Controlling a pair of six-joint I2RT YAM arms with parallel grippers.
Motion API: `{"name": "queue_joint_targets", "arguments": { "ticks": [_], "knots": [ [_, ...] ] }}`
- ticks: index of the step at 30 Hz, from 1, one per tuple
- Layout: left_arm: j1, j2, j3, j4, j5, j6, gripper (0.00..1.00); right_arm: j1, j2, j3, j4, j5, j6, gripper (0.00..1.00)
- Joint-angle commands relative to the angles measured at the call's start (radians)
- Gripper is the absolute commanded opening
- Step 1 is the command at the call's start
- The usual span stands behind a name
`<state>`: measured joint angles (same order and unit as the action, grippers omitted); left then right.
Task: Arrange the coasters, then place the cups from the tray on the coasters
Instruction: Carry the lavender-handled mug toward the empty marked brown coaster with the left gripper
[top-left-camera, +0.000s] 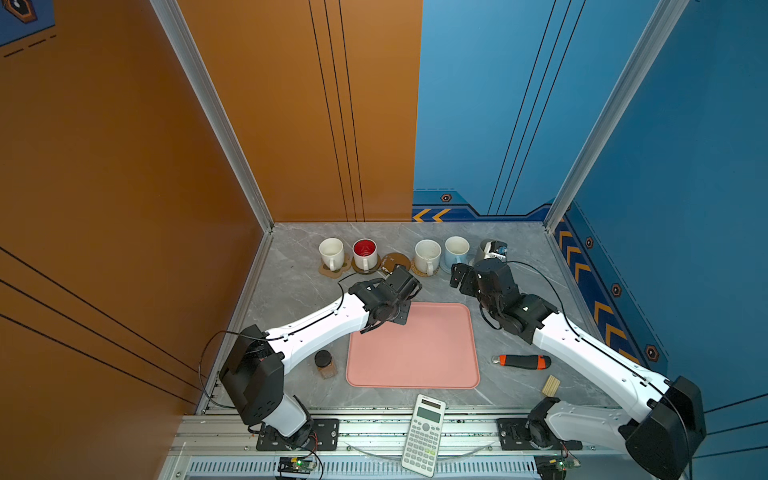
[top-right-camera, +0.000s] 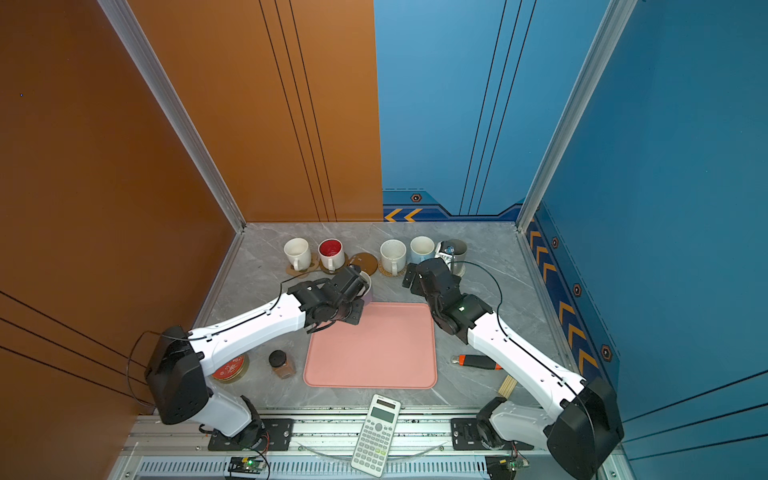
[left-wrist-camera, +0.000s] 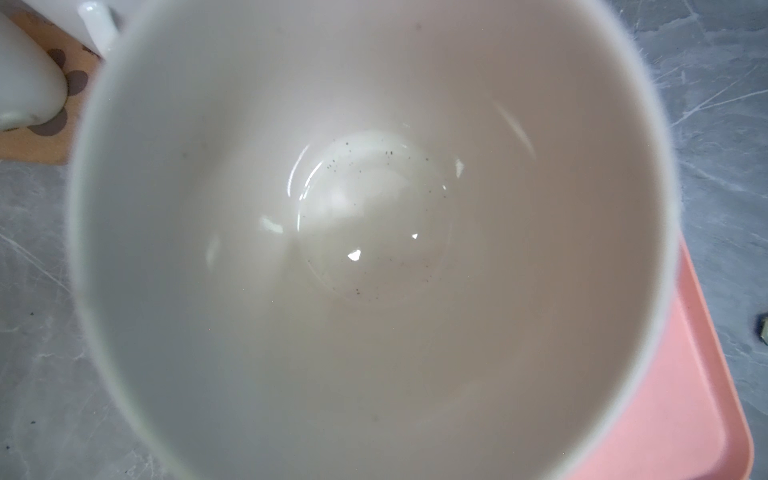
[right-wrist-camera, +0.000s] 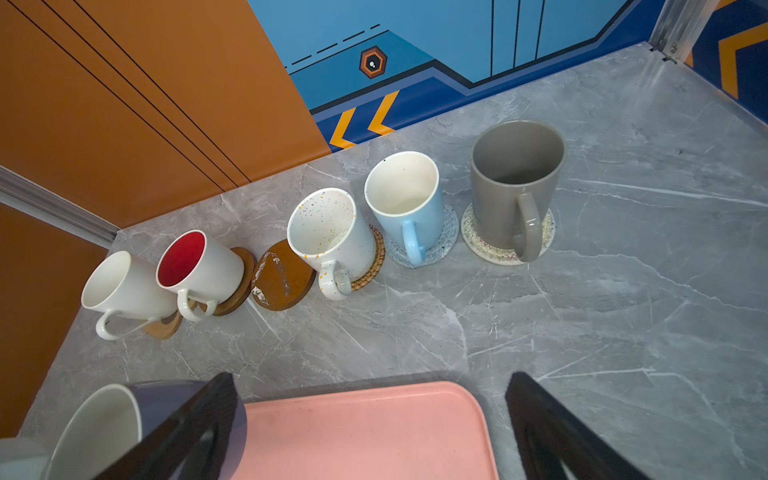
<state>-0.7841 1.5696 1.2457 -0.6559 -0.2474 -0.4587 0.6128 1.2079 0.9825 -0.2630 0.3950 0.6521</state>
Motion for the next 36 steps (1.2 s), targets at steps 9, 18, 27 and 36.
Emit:
{"name": "queue_joint_targets", "arguments": {
  "ticks": [9, 18, 27, 36],
  "knots": [
    [0.081, 0.101, 0.172, 0.029, 0.031, 0.078, 0.00, -0.026, -0.069, -0.024, -0.059, -0.005, -0.018, 1.00],
    [0.149, 0.208, 0.282, 0.029, 0.059, 0.101, 0.00, -0.058, -0.104, -0.051, -0.065, -0.015, -0.014, 1.00],
    [0.203, 0.324, 0.405, 0.029, 0.081, 0.115, 0.00, -0.093, -0.125, -0.074, -0.068, -0.031, -0.010, 1.00],
    [0.239, 0.427, 0.502, 0.029, 0.086, 0.114, 0.00, -0.120, -0.125, -0.080, -0.067, -0.046, -0.004, 1.00]
  ]
}}
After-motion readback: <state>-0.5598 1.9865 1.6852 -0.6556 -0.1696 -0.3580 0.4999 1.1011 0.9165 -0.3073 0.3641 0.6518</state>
